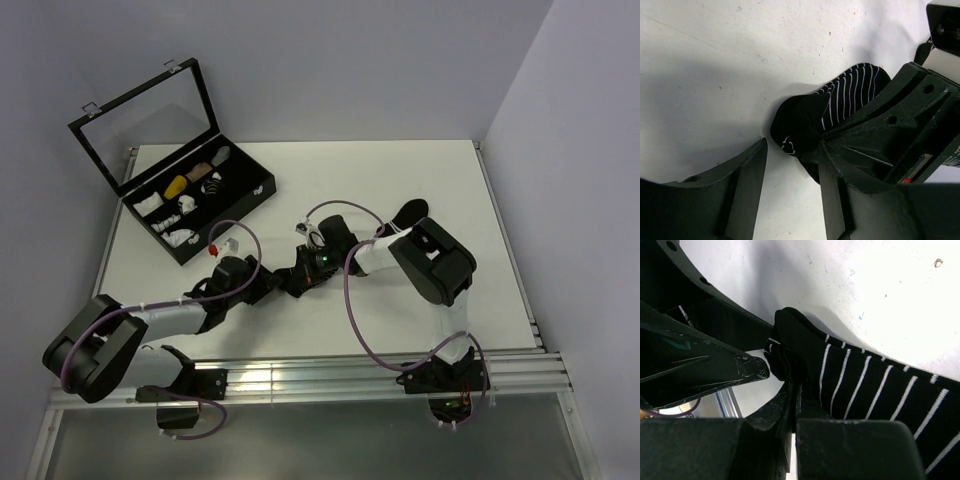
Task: Roll the socks
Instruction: Roll the sock at the center of the board.
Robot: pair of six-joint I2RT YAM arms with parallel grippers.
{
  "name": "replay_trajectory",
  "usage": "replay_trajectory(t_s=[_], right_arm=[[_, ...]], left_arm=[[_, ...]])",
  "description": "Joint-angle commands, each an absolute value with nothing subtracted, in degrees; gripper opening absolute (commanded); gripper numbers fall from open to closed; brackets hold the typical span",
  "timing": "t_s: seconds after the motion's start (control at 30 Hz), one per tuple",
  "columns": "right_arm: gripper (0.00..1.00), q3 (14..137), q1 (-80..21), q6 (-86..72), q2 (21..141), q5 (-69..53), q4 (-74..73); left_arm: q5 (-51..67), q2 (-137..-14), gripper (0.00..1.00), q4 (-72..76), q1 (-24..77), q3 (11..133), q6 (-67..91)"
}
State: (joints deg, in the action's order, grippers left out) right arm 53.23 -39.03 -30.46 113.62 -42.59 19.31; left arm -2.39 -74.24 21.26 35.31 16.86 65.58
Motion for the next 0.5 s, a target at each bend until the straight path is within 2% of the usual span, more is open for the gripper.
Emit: replay_trajectory(t_s=[0.0,0.2,0.37,0.43,0.47], right_arm=[[0.01,53.2,-38.6,-30.8,115.1,-42.3,17.4],[0.02,52.9,-38.3,-31.6,114.3,-43.2,18.3],[0.07,52.8,-38.3,-30.8,113.8,-43.1,17.3],[0.16,52.6,-38.3,-30.1,113.5,-42.6,16.8],[0.19,52.4,-38.4,-29.8,112.6,-42.4,16.2]], left_arm=[[-2.3,-76.4,0.51,20.0,35.2,17.5,63.8],[-2.4,-77.3,0.41,19.9,35.2,18.1,63.5],[-3.7,-77.7,0.09,19.3,35.2,19.0,62.3],[-4.4,-77.8,0.00,18.8,35.2,19.8,61.4],[-4.6,-78.0,0.00,18.5,35.2,20.1,61.1]])
